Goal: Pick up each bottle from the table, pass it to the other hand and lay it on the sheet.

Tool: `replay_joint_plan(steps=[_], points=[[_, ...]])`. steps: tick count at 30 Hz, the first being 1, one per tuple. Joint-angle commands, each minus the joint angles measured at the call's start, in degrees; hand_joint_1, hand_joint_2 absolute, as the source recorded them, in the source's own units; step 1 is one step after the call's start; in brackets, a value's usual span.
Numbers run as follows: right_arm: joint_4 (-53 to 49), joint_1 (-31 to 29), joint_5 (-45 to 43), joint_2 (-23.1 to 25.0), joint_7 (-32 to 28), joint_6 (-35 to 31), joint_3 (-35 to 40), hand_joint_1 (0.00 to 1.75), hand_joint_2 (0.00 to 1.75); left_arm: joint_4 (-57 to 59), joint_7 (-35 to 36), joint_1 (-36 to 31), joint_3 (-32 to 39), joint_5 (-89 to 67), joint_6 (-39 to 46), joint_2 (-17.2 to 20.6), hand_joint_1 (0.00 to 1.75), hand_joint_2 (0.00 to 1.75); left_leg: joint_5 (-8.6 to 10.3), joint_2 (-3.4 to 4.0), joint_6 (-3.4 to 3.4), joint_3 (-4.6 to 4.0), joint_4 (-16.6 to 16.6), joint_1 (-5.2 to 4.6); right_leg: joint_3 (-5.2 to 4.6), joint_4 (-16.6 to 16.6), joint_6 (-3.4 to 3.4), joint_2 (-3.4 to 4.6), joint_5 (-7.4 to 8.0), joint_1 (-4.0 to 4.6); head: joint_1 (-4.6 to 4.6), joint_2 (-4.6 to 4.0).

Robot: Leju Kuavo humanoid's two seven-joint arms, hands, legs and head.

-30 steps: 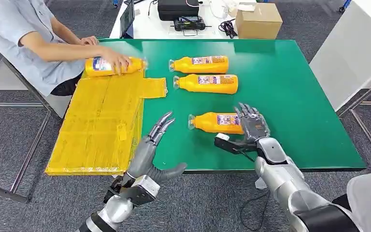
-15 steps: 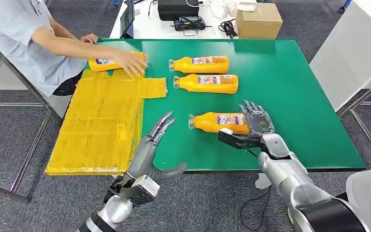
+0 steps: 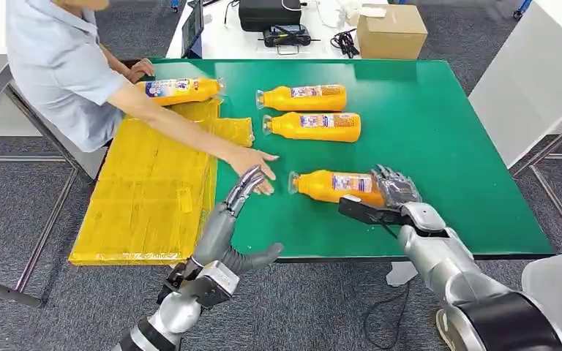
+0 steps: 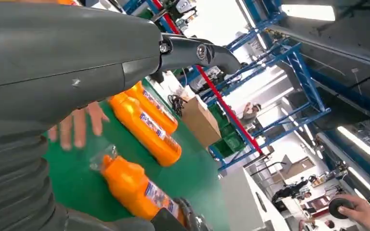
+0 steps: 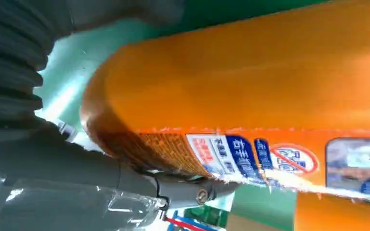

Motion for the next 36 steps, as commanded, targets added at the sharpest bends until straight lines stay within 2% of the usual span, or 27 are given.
replay_joint_plan(steps=[1,6,8,12,14,15,17,20,22,24,25,26,29,30,32,36], points=[[4.75,-0.92,-1.01,-0.2,-2.11,0.95,-1.94,1.75,1.75,3.25,-0.51,-3.15,-1.94,0.66,-0.29,0.51,0.0,1.75,-0.04,-0.07,-0.09,0.16,-0.03,0.06,0.19,-0.05,-0.11,-0.08,-0.05,0.07,-0.02,0.0],[4.44,-0.29,-1.68,-0.29,-3.73,-0.49,-2.55,1.75,1.75,3.19,-0.59,-3.11,-2.12,0.68,-0.38,0.55,0.0,1.75,-0.1,-0.08,-0.14,0.34,-0.02,0.12,0.38,-0.08,-0.19,-0.1,-0.11,0.13,-0.02,0.0],[4.07,0.19,-4.15,0.07,-6.45,-0.87,-4.75,1.75,1.75,3.16,-0.77,-3.01,-2.08,0.83,-0.4,0.53,0.0,1.75,-0.03,-0.04,-0.07,0.15,-0.03,0.06,0.16,-0.06,-0.1,-0.05,-0.03,0.07,0.0,0.0],[1.41,2.72,-15.49,1.95,-16.91,1.37,-13.93,1.75,1.75,2.53,-1.22,-2.03,-1.43,1.24,-0.21,0.38,0.0,1.75,-0.06,-0.07,-0.13,0.3,-0.05,0.12,0.34,-0.12,-0.17,-0.09,-0.07,0.13,0.0,0.0],[0.62,3.12,-16.23,2.35,-18.13,0.12,-14.32,1.75,1.75,2.33,-1.3,-1.78,-1.28,1.26,-0.14,0.36,0.0,1.75,-0.04,0.03,-0.08,0.16,-0.04,0.07,0.17,-0.07,-0.1,0.01,-0.02,0.08,0.0,0.0],[0.58,3.09,-16.23,2.5,-18.09,0.1,-14.3,1.75,1.75,2.31,-1.3,-1.76,-1.28,1.26,-0.15,0.35,0.0,1.75,-0.15,0.1,-0.19,0.47,-0.08,0.15,0.47,-0.13,-0.26,0.07,-0.1,0.16,-0.02,0.0],[-0.24,3.31,-17.56,2.81,-19.38,-0.65,-15.26,1.75,1.75,2.12,-1.51,-1.55,-1.0,1.41,-0.07,0.22,0.0,1.75,-0.06,0.1,-0.09,0.18,-0.04,0.07,0.17,-0.05,-0.12,0.09,-0.02,0.08,0.0,0.0],[-3.05,4.84,-22.67,3.94,-23.71,-0.09,-18.41,1.75,1.75,0.28,-2.96,1.5,3.07,8.01,0.38,-2.15,0.0,1.75,-0.07,0.13,-0.09,0.17,-0.03,0.07,0.14,-0.04,-0.12,0.13,-0.02,0.08,-0.02,0.0],[-8.09,8.31,-27.92,4.31,-26.42,2.42,-20.73,1.75,1.75,-1.55,-1.58,4.5,6.53,16.91,-1.99,-4.31,0.0,1.75,-0.1,0.12,-0.11,0.22,-0.03,0.09,0.2,-0.05,-0.15,0.11,-0.05,0.1,-0.02,0.0],[-9.77,9.54,-28.5,4.14,-26.13,2.47,-20.21,1.75,1.75,-2.02,-1.54,4.84,6.14,17.01,-1.95,-4.14,0.0,1.75,-0.04,0.04,-0.06,0.07,-0.03,0.06,0.08,-0.04,-0.08,0.03,-0.02,0.06,-0.02,0.0],[-9.77,9.54,-28.5,4.14,-26.13,2.47,-20.21,1.75,1.75,-2.02,-1.54,4.84,6.14,17.01,-1.95,-4.14,0.0,1.75,-0.23,0.15,-0.16,0.39,-0.01,0.14,0.39,-0.05,-0.22,0.13,-0.16,0.15,-0.02,0.0],[-10.42,9.92,-29.29,4.21,-26.44,2.42,-20.62,1.75,1.75,-1.98,-0.37,5.65,7.47,20.65,-3.07,-5.07,0.0,1.75,-0.08,0.06,-0.07,0.13,-0.04,0.07,0.15,-0.05,-0.1,0.06,-0.04,0.07,0.0,0.0],[-20.66,15.9,-35.27,5.07,-27.4,4.56,-21.34,1.75,1.75,0.71,4.0,6.85,10.21,33.47,-6.31,-5.97,0.0,1.75,-0.08,0.07,-0.07,0.09,-0.04,0.06,0.13,-0.05,-0.1,0.06,-0.04,0.06,-0.02,0.0],[-25.2,18.17,-37.06,5.49,-26.95,5.23,-20.8,1.75,1.75,2.16,4.45,7.12,10.08,35.4,-6.97,-5.82,0.0,1.75,-0.25,0.19,-0.18,0.45,-0.04,0.13,0.47,-0.08,-0.25,0.17,-0.15,0.14,-0.02,0.0],[-30.11,20.29,-38.06,5.67,-25.8,5.51,-18.86,1.75,1.75,4.05,5.37,7.32,9.49,37.85,-9.15,-5.62,0.0,1.75,-0.07,0.04,-0.07,0.07,-0.08,0.04,0.11,-0.08,-0.11,0.04,-0.03,0.05,-0.02,0.0],[-33.92,20.51,-39.68,7.1,-24.9,7.22,-13.31,1.75,1.75,7.93,9.61,6.56,7.97,44.94,-16.07,-5.84,0.0,1.75,-0.16,0.2,-0.13,0.18,-0.06,0.07,0.15,-0.05,-0.19,0.19,-0.07,0.08,-0.06,0.0]])
